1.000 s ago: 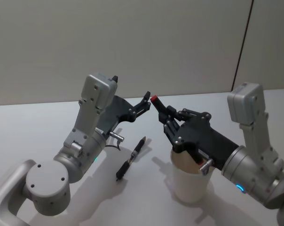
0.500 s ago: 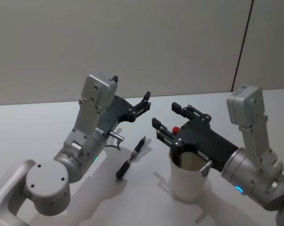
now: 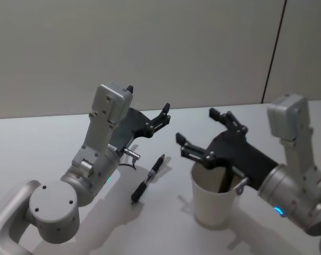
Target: Place the pen into the pen holder.
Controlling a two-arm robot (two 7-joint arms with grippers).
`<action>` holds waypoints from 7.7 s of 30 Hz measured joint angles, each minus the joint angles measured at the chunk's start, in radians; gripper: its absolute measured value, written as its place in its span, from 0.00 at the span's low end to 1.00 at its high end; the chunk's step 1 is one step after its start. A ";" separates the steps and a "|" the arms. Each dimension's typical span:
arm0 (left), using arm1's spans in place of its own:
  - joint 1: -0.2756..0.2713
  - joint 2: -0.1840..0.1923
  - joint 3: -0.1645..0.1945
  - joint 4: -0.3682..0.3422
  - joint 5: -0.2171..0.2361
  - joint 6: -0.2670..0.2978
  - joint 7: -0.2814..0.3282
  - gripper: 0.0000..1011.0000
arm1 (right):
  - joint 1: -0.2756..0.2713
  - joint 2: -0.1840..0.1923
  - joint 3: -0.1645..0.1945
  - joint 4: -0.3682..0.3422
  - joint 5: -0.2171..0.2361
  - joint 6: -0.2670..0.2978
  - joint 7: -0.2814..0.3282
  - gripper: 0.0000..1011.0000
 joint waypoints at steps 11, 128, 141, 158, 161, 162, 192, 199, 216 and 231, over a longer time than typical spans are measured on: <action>0.000 0.000 0.000 0.000 0.000 0.000 0.000 0.99 | -0.035 0.074 0.074 -0.033 0.104 -0.046 -0.084 0.99; 0.137 0.055 0.000 -0.033 -0.060 0.322 -0.132 0.99 | -0.203 0.281 0.362 0.008 0.463 -0.212 -0.452 0.99; 0.146 0.046 -0.009 -0.023 -0.117 0.322 -0.109 0.99 | -0.203 0.281 0.362 0.008 0.463 -0.212 -0.452 0.99; 0.152 0.043 -0.013 -0.019 -0.137 0.318 -0.100 0.97 | -0.203 0.280 0.362 0.008 0.463 -0.212 -0.452 0.99; 0.152 0.043 -0.013 -0.018 -0.138 0.317 -0.099 0.96 | -0.203 0.280 0.362 0.008 0.463 -0.212 -0.452 0.99; 0.152 0.043 -0.013 -0.018 -0.138 0.317 -0.099 0.95 | -0.203 0.281 0.362 0.008 0.463 -0.212 -0.452 0.99; 0.154 0.042 -0.015 -0.017 -0.141 0.316 -0.095 0.79 | -0.203 0.280 0.362 0.008 0.463 -0.212 -0.452 0.99; 0.154 0.042 -0.015 -0.016 -0.141 0.316 -0.095 0.75 | -0.203 0.280 0.362 0.008 0.463 -0.212 -0.452 0.99; 0.154 0.042 -0.015 -0.016 -0.141 0.316 -0.095 0.65 | -0.203 0.281 0.362 0.008 0.463 -0.212 -0.452 0.99; 0.154 0.043 -0.015 -0.016 -0.141 0.316 -0.095 0.55 | -0.203 0.281 0.362 0.008 0.463 -0.212 -0.452 0.99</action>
